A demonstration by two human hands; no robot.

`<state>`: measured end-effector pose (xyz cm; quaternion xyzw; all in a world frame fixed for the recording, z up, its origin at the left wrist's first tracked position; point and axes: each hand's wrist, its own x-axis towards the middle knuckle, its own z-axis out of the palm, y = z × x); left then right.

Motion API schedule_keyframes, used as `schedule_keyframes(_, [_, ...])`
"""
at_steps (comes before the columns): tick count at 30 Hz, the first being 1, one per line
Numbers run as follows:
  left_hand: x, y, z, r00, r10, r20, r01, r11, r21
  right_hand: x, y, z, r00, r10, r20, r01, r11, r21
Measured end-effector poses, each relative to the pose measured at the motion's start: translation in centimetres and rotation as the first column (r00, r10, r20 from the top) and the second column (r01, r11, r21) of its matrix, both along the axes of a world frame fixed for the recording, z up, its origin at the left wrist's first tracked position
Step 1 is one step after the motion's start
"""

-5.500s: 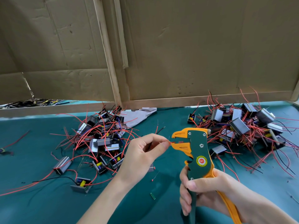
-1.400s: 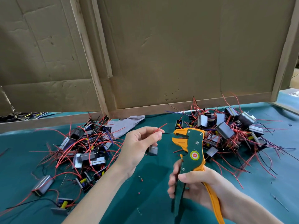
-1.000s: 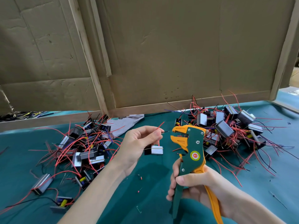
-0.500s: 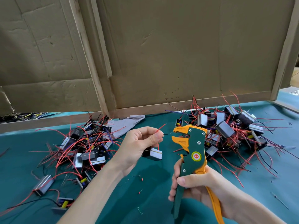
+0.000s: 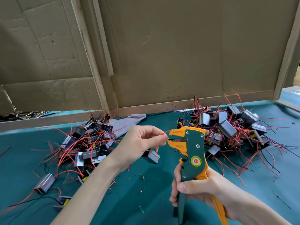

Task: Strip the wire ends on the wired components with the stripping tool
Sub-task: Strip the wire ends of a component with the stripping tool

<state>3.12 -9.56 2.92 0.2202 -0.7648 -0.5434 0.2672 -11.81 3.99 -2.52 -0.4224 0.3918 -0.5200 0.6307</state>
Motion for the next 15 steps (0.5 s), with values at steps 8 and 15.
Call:
schedule_keyframes(8, [0.18, 0.05, 0.08, 1.0, -0.009, 0.003, 0.009, 1.0, -0.01, -0.17, 0.24, -0.35, 0.996, -0.022, -0.081, 0.02, 1.0, -0.023])
schedule_keyframes(15, [-0.07, 0.12, -0.02, 0.999, -0.005, -0.044, 0.004, 1.0, -0.003, 0.73, 0.42, -0.03, 0.994, -0.107, -0.007, 0.107, 0.994, 0.028])
